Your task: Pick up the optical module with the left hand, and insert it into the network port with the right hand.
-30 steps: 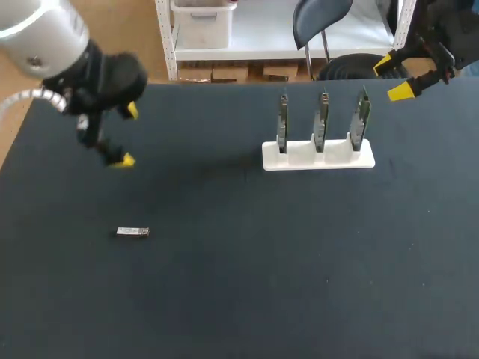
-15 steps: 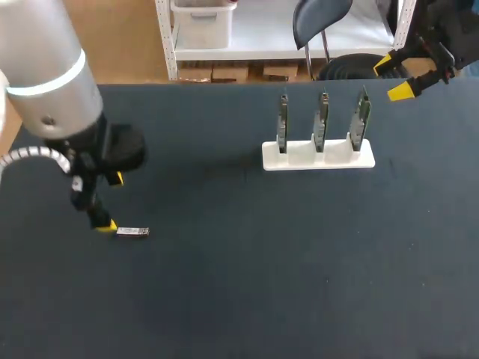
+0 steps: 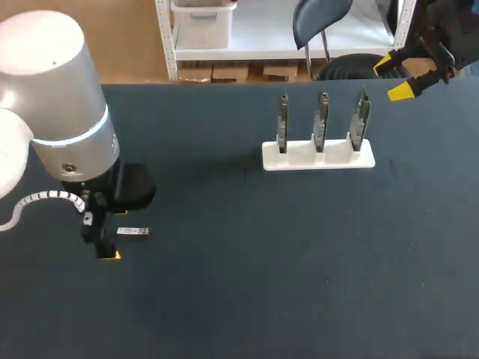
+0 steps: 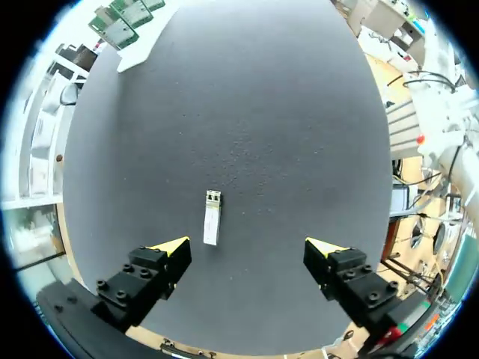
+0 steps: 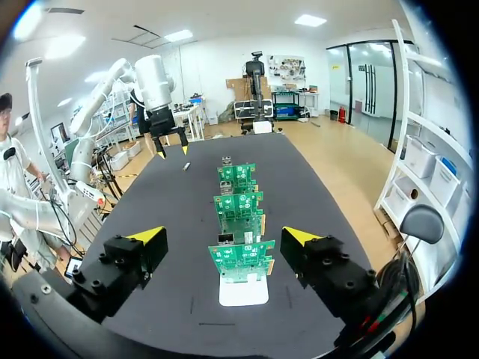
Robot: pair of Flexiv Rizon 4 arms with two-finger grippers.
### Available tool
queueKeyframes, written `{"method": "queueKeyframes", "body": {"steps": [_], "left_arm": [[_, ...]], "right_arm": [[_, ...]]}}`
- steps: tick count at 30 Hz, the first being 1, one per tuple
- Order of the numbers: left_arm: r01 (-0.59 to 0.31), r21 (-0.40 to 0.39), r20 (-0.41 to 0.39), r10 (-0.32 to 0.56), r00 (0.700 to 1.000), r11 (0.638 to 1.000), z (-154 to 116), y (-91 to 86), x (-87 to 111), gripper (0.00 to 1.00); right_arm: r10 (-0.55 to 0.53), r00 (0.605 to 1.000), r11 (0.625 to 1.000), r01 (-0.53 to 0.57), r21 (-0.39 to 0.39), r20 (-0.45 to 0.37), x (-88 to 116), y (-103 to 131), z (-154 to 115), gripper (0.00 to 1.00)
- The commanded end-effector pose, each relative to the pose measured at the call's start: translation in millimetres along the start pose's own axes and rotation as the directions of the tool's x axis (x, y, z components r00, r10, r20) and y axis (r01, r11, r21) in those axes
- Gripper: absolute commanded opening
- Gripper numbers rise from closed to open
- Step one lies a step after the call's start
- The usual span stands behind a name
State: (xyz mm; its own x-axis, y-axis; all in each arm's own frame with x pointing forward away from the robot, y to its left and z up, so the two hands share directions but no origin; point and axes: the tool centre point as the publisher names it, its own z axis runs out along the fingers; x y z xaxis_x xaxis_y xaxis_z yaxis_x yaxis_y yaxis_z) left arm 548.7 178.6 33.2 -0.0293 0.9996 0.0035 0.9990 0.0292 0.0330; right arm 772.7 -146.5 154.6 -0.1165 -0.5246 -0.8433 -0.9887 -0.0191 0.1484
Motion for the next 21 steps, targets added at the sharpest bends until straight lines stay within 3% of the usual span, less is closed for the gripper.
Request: {"method": "queueKeyframes", "body": {"steps": [1, 21], "left_arm": [[-0.01, 0.018, 0.006, 0.01, 1.0, 1.0, 10, 9.6, -2.5, 1.0], [0.014, 0.058, -0.011, -0.013, 1.0, 0.998, 34, 14.5, 5.3, 1.0]], "right_arm": [[-0.002, 1.0, 1.0, 0.002, 0.01, 0.0, 0, 4, 1, 1.0], [-0.002, 1.0, 1.0, 0.002, 0.01, 0.0, 0, 4, 1, 1.0]]}}
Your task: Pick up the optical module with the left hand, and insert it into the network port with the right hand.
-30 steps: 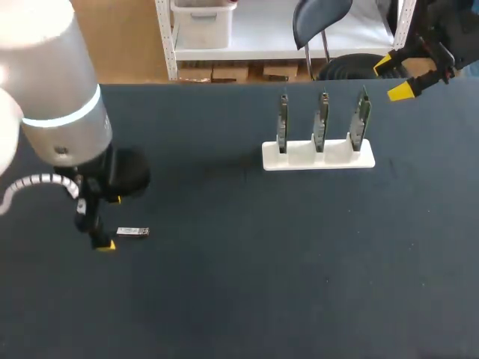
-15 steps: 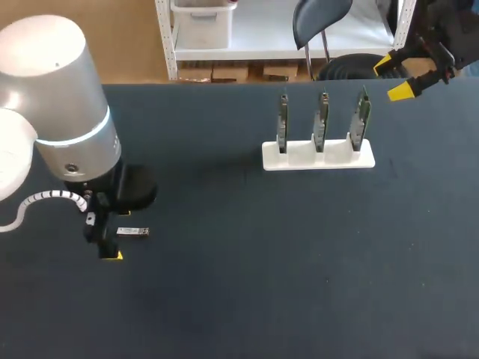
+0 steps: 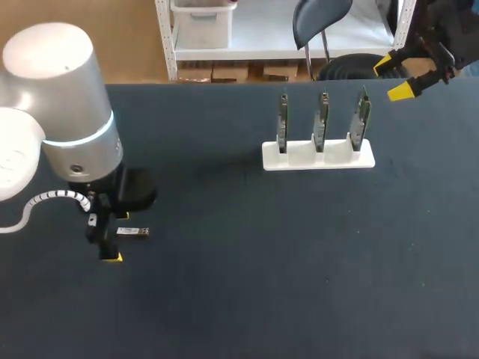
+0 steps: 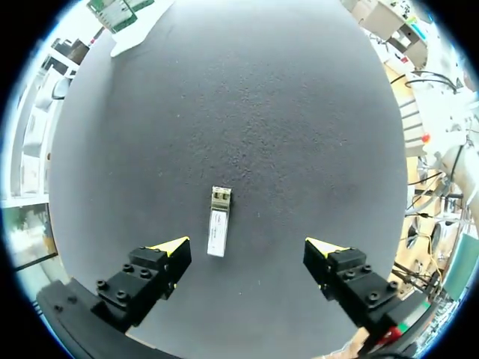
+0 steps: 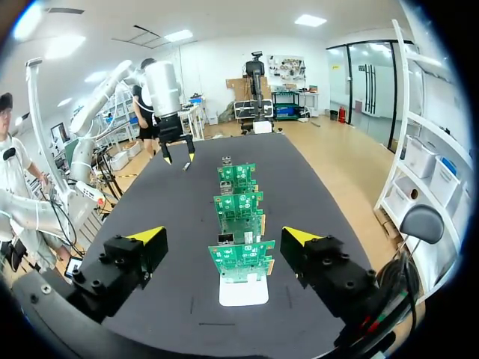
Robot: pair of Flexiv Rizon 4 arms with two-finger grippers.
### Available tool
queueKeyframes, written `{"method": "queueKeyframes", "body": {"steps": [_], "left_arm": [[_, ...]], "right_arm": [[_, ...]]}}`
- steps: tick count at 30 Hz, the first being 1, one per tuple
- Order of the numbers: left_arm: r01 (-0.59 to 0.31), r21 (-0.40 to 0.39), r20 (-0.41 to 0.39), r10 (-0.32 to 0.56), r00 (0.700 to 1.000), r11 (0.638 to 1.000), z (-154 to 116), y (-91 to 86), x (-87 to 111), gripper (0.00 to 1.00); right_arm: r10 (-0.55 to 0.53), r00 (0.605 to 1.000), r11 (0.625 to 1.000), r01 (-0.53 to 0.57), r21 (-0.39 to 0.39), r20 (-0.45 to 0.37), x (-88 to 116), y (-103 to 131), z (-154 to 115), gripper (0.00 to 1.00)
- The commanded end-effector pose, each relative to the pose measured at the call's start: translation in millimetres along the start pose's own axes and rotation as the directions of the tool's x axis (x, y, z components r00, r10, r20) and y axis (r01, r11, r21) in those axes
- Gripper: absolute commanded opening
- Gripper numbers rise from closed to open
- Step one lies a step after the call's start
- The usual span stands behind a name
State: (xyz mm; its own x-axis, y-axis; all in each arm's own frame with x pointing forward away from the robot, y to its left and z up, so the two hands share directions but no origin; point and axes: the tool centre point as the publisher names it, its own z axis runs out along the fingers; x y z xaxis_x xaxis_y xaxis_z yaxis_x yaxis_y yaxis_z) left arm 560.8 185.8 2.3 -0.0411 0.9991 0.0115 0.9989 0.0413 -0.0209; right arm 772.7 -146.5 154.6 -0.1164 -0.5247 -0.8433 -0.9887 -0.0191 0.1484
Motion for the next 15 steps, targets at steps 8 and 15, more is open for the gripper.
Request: {"method": "queueKeyframes", "body": {"steps": [8, 15], "left_arm": [[0.007, 0.004, 0.012, -0.007, 1.0, 1.0, 11, 10.4, -3.2, 1.0], [0.003, 0.015, 0.012, -0.003, 1.0, 1.0, 15, 14.9, -3.9, 1.0]], "right_arm": [[-0.002, 1.0, 1.0, 0.002, 0.01, 0.0, 0, 4, 1, 1.0], [-0.002, 1.0, 1.0, 0.002, 0.01, 0.0, 0, 4, 1, 1.0]]}}
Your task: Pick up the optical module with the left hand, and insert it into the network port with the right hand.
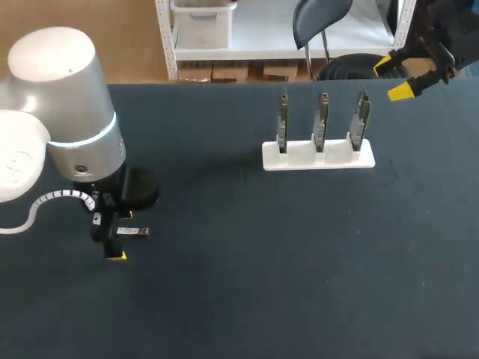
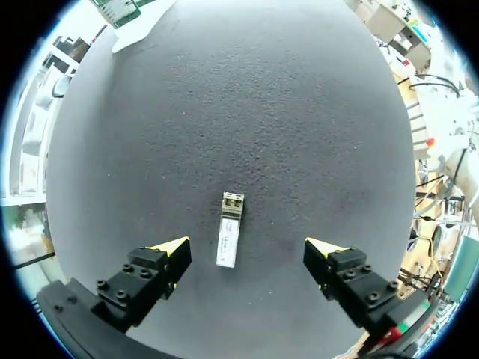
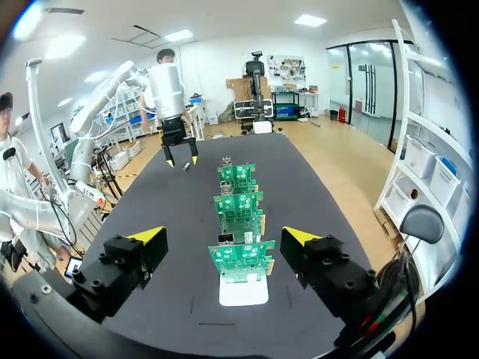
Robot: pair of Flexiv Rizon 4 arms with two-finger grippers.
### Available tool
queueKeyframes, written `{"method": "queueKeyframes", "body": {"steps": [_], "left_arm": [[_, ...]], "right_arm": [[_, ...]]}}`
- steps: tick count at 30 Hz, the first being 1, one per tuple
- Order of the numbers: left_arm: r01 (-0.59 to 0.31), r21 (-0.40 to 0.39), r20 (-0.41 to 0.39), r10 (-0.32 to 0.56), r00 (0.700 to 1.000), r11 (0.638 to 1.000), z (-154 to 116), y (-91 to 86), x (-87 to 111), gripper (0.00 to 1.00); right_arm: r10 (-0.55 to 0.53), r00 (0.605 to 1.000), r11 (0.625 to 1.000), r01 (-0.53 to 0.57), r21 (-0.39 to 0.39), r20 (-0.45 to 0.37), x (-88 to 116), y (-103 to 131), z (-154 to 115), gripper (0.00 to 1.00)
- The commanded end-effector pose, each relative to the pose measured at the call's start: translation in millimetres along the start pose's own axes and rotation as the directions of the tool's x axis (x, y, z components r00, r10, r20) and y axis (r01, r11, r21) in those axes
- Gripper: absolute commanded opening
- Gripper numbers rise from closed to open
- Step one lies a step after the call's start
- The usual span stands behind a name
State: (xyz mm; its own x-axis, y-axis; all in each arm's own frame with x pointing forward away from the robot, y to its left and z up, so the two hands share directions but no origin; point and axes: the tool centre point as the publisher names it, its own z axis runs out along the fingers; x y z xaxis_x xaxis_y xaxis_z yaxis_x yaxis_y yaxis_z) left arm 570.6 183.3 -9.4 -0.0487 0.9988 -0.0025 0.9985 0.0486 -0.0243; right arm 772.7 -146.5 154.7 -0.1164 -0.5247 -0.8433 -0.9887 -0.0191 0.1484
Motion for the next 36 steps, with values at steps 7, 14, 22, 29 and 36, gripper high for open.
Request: {"method": "queueKeyframes", "body": {"steps": [7, 14, 22, 29, 36], "left_arm": [[-0.002, 0.038, -0.003, 0.002, 1.0, 0.999, 8.4, 1.4, -0.5, 1.0], [0.008, 0.048, -0.006, -0.008, 1.0, 0.999, 11.3, -1.2, -2.0, 0.47], [0.006, 0.052, -0.01, -0.006, 1.0, 0.999, 11.3, -1.5, -3.5, 0.0], [-0.001, 0.053, -0.009, 0.001, 1.0, 0.999, 12.4, 1.7, -1.5, 0.0], [-0.003, 0.046, -0.001, 0.003, 1.0, 0.999, 9.3, 6.9, -2.4, 0.0]], "right_arm": [[-0.002, 1.0, 1.0, 0.002, 0.01, 0.0, 0.3, 3.9, 0.6, 1.0], [-0.002, 1.0, 1.0, 0.002, 0.01, 0.0, 0.3, 3.9, 0.6, 1.0], [-0.002, 1.0, 1.0, 0.002, 0.01, 0.0, 0.3, 3.9, 0.6, 1.0], [-0.002, 1.0, 1.0, 0.002, 0.01, 0.0, 0.3, 3.9, 0.6, 1.0], [-0.002, 1.0, 1.0, 0.002, 0.01, 0.0, 0.3, 3.9, 0.6, 1.0]]}}
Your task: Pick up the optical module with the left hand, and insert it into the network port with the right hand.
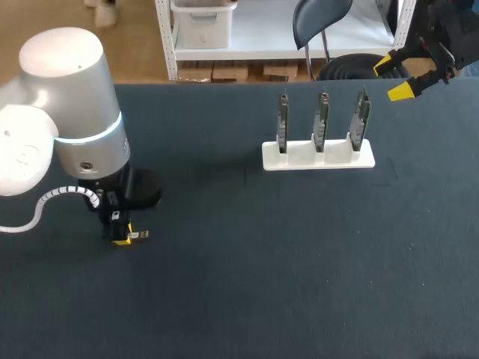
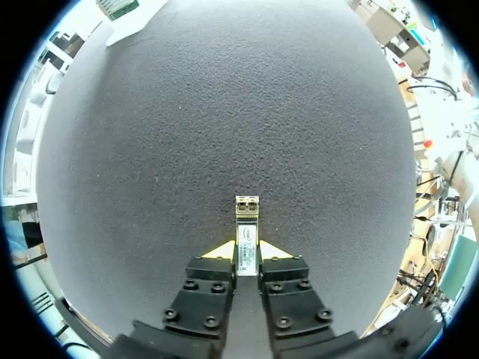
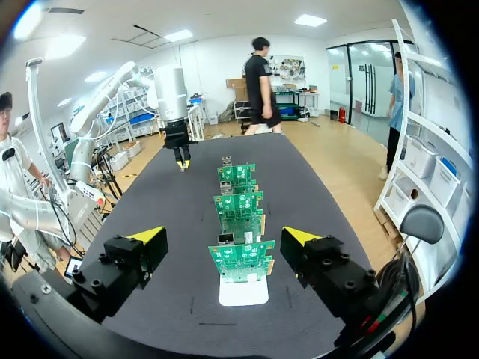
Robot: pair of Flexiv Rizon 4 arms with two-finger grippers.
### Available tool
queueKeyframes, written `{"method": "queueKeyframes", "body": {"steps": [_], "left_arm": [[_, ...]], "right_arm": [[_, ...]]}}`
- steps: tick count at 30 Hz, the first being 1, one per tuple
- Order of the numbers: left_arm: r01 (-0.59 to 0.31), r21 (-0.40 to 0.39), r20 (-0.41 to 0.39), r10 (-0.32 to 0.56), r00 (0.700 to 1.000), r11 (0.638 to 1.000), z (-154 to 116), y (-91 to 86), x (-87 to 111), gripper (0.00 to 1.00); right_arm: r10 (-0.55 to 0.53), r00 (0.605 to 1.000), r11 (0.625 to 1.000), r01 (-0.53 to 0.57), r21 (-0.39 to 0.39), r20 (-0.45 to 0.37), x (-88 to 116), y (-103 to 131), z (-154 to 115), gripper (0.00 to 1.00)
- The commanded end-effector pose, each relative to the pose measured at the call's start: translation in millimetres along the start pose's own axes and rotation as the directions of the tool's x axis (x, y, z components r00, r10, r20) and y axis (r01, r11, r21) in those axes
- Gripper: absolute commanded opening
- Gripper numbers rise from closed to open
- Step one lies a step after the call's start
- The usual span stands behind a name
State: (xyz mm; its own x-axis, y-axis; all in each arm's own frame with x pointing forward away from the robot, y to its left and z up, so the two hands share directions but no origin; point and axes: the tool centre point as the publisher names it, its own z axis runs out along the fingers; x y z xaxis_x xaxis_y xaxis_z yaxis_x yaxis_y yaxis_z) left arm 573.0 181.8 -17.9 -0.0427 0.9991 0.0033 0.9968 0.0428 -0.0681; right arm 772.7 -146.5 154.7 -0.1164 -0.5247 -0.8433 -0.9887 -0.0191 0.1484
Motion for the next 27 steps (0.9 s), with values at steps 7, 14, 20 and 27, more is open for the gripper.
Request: {"method": "queueKeyframes", "body": {"steps": [7, 14, 20, 27], "left_arm": [[0.111, -0.072, 0.166, -0.098, 0.981, 0.991, -31, 35.2, -18.3, 0.0], [0.17, -0.181, 0.345, -0.1, 0.933, 0.969, -75, 89.4, -45.4, 0.0], [0.245, -0.229, 0.573, -0.073, 0.816, 0.942, -126, 142.6, -87.5, 0.0], [0.297, -0.263, 0.778, 0.019, 0.628, 0.918, -188, 196.0, -142.8, 0.0]], "right_arm": [[-0.002, 1.0, 1.0, 0.002, 0.01, 0.0, 0, 4, 1, 1.0], [-0.002, 1.0, 1.0, 0.002, 0.01, 0.0, 0, 4, 1, 1.0], [-0.002, 1.0, 1.0, 0.002, 0.01, 0.0, 0, 4, 1, 1.0], [-0.002, 1.0, 1.0, 0.002, 0.01, 0.0, 0, 4, 1, 1.0]]}}
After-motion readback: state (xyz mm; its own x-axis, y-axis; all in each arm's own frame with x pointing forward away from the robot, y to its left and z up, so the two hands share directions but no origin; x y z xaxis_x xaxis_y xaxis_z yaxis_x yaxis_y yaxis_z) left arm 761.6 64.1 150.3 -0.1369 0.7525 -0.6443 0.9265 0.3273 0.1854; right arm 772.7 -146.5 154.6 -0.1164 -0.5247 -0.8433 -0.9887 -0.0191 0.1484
